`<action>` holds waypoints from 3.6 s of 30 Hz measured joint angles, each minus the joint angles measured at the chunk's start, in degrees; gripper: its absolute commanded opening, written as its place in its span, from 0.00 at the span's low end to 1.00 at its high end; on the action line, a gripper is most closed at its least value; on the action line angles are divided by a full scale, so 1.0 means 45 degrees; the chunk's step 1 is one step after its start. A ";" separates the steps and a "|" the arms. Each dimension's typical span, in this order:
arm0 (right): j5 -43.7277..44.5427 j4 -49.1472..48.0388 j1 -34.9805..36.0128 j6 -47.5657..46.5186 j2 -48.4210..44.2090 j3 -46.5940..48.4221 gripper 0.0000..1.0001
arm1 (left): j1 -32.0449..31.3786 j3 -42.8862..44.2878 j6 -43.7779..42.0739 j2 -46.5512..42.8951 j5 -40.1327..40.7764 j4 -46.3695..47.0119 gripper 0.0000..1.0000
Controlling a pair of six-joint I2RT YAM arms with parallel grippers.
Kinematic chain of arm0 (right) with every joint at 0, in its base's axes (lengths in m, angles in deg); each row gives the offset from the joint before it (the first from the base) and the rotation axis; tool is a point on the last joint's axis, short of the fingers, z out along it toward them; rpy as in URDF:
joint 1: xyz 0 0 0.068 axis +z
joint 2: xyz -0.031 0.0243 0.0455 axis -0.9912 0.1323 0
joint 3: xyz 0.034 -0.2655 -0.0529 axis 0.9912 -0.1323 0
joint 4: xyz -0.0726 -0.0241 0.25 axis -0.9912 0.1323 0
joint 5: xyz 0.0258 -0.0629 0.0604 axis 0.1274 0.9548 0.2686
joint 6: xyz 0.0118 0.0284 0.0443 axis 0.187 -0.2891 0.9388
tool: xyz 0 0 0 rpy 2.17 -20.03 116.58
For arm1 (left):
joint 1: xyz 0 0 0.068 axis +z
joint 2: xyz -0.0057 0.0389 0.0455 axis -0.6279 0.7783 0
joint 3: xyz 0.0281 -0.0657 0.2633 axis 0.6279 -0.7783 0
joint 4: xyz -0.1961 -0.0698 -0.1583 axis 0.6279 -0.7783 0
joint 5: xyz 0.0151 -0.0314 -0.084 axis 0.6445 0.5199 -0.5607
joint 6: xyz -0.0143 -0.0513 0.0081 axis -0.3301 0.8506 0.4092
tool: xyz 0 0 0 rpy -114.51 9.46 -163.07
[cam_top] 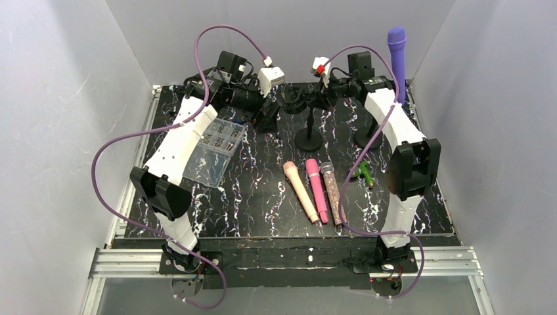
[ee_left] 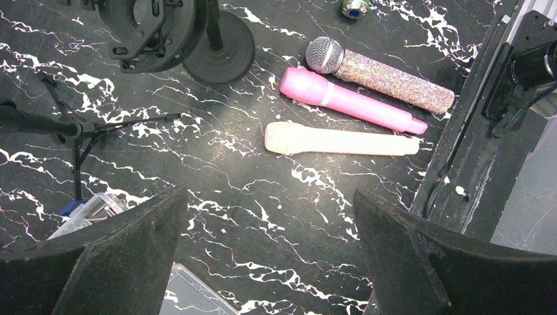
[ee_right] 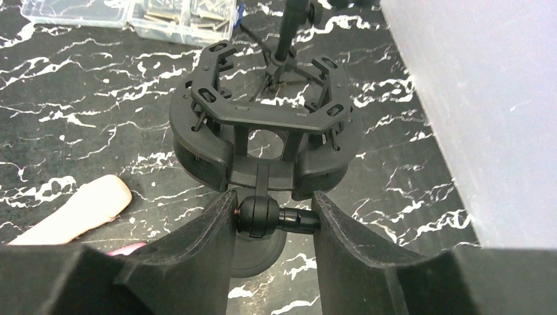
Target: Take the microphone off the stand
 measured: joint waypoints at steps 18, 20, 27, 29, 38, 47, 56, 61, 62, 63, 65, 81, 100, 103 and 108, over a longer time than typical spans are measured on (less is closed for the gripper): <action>0.0651 -0.0607 0.0034 0.0325 0.0743 -0.1433 0.20 | 0.0000 -0.0117 0.0097 0.0000 -0.0180 -0.0044 0.98; 0.0748 -0.0680 0.0034 0.0481 0.0685 -0.1491 0.32 | 0.0000 -0.0185 0.0092 -0.0005 -0.0185 -0.0053 0.98; 0.1622 -0.0510 0.0097 0.1219 0.0602 -0.1496 0.75 | 0.0000 -0.0486 0.0087 -0.0141 -0.0185 -0.0058 0.98; 0.1943 -0.0350 0.0092 0.1345 0.0602 -0.1554 0.80 | 0.0000 -0.0641 0.0083 -0.0267 -0.0185 -0.0058 0.98; 0.2599 -0.0325 0.0092 0.1875 0.0602 -0.2195 0.77 | 0.0000 -0.1020 0.0078 -0.1001 -0.0185 -0.0058 0.98; 0.2283 -0.1749 0.0097 0.3021 0.0636 -0.2526 0.65 | 0.0000 -0.1093 -0.0015 -0.1141 -0.0170 -0.0068 0.98; 0.1899 -0.3381 0.0155 0.4303 0.0777 -0.3245 0.23 | 0.0000 -0.1127 -0.0107 -0.1141 -0.0024 -0.0068 0.98; 0.2016 -0.4537 0.0180 0.4775 0.0899 -0.3419 0.01 | 0.0000 -0.1214 -0.0107 -0.1141 0.0214 -0.0049 0.98; 0.2030 -0.4692 0.0180 0.4862 0.0942 -0.3419 0.01 | 0.0000 -0.1282 -0.0102 -0.1141 0.0316 -0.0053 0.98; 0.2142 -0.4886 0.0180 0.4930 0.1015 -0.3424 0.01 | 0.0000 -0.1350 -0.0097 -0.1141 0.0408 -0.0044 0.98; 0.2176 -0.5265 0.0180 0.5115 0.1137 -0.3419 0.01 | 0.0000 -0.1554 -0.0102 -0.1146 0.0670 -0.0058 0.98; 0.3852 -0.6178 0.0403 0.5945 0.4255 0.0617 0.01 | 0.0039 -0.2176 -0.0194 -0.1632 0.1948 -0.0738 0.98; 0.4843 -0.5459 0.0413 0.6256 0.2982 -0.0432 0.84 | 0.0112 -0.3619 0.0296 -0.3041 0.1982 -0.0952 0.98; 0.4959 -0.5260 0.0418 0.6232 0.1846 -0.0782 0.85 | 0.0112 -0.4007 0.0403 -0.3565 0.1982 -0.0933 0.98; 0.5110 -0.4663 0.0486 0.6159 -0.0753 -0.2093 0.87 | 0.0112 -0.4294 0.0495 -0.4303 0.1967 -0.0889 0.98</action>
